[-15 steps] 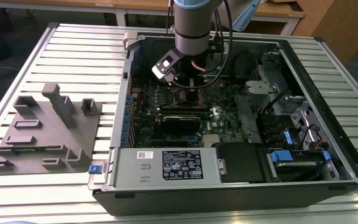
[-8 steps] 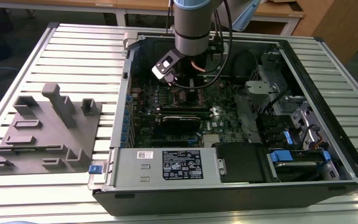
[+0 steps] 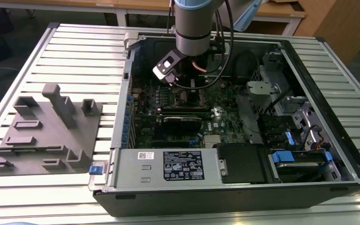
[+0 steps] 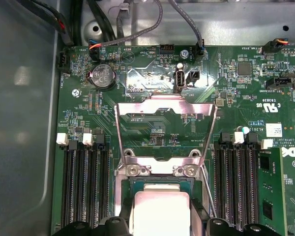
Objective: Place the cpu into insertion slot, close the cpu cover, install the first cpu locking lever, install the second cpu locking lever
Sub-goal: 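Place the cpu into insertion slot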
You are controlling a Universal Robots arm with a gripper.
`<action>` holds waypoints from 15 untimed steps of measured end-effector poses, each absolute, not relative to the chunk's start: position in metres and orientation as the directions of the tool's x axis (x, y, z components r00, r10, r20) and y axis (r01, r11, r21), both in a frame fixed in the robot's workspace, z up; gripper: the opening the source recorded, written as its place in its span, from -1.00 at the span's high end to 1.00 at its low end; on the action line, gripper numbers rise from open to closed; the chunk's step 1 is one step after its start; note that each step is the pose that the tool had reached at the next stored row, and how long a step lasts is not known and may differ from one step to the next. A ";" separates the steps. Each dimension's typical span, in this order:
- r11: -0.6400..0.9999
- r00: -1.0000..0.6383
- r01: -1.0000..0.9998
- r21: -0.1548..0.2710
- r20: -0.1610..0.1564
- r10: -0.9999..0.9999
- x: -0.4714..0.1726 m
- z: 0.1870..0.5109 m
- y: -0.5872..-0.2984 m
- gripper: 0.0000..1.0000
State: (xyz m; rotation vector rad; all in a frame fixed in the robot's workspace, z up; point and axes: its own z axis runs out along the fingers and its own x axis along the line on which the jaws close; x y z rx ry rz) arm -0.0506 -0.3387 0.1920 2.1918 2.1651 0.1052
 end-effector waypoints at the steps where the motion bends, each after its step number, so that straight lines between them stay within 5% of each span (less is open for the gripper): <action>1: -0.013 0.012 0.996 0.090 0.007 1.000 -0.051 0.192 -0.339 -0.07; 15: -0.013 0.012 0.996 0.090 0.007 1.000 -0.051 0.194 -0.339 -0.22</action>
